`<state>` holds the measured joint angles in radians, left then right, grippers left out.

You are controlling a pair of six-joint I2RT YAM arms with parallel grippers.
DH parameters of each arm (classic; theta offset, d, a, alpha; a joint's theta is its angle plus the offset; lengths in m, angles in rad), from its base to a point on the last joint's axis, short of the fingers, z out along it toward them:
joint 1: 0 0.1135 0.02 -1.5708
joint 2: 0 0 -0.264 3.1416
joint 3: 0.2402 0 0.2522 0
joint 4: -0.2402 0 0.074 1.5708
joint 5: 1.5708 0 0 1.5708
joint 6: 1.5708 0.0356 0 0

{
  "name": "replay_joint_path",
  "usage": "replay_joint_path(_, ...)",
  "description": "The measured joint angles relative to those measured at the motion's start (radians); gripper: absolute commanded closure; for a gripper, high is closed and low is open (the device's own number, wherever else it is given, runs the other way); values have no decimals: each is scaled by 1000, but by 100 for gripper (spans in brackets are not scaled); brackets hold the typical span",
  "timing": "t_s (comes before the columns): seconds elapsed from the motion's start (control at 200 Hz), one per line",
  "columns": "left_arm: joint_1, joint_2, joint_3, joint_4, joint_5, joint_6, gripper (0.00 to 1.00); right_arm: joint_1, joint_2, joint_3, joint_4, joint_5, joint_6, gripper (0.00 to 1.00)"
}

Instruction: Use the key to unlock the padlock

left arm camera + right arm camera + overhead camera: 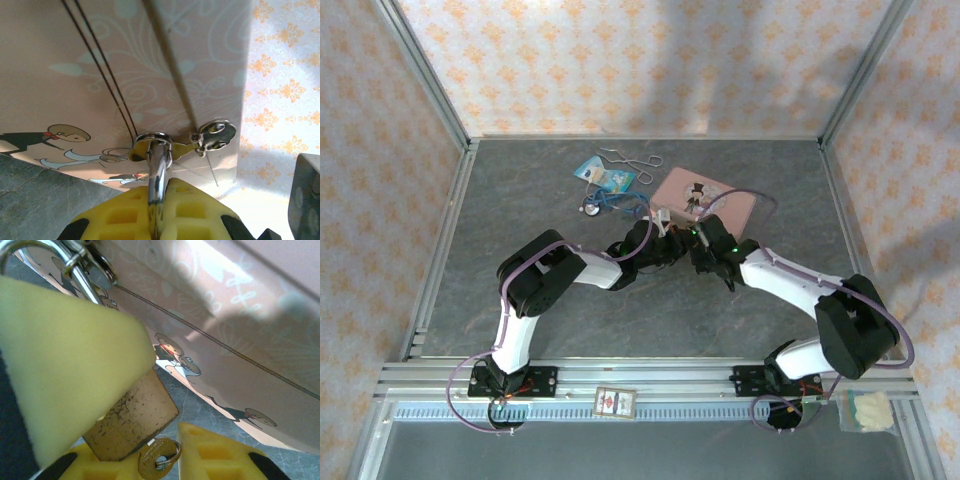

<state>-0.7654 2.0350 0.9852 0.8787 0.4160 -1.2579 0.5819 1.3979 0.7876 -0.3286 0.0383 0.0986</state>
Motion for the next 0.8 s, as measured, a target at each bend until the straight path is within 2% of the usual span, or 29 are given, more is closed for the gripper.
replay_joint_path(0.155,0,0,0,0,0,3,100,3,0,0,4,-1,-11,100)
replay_joint_path(0.305,1,0,0,-1,2,10,100,7,0,0,3,-5,-19,100)
replay_joint_path(0.405,2,0,-1,-5,12,34,100,-11,0,0,-1,-51,-20,100)
replay_joint_path(0.51,7,0,-14,3,30,76,100,-76,0,0,-8,-206,-29,100)
replay_joint_path(0.691,23,-9,-74,70,79,129,100,-228,46,0,-11,-613,-46,100)
replay_joint_path(0.801,34,-10,-106,109,101,134,100,-264,78,0,-2,-748,-53,100)
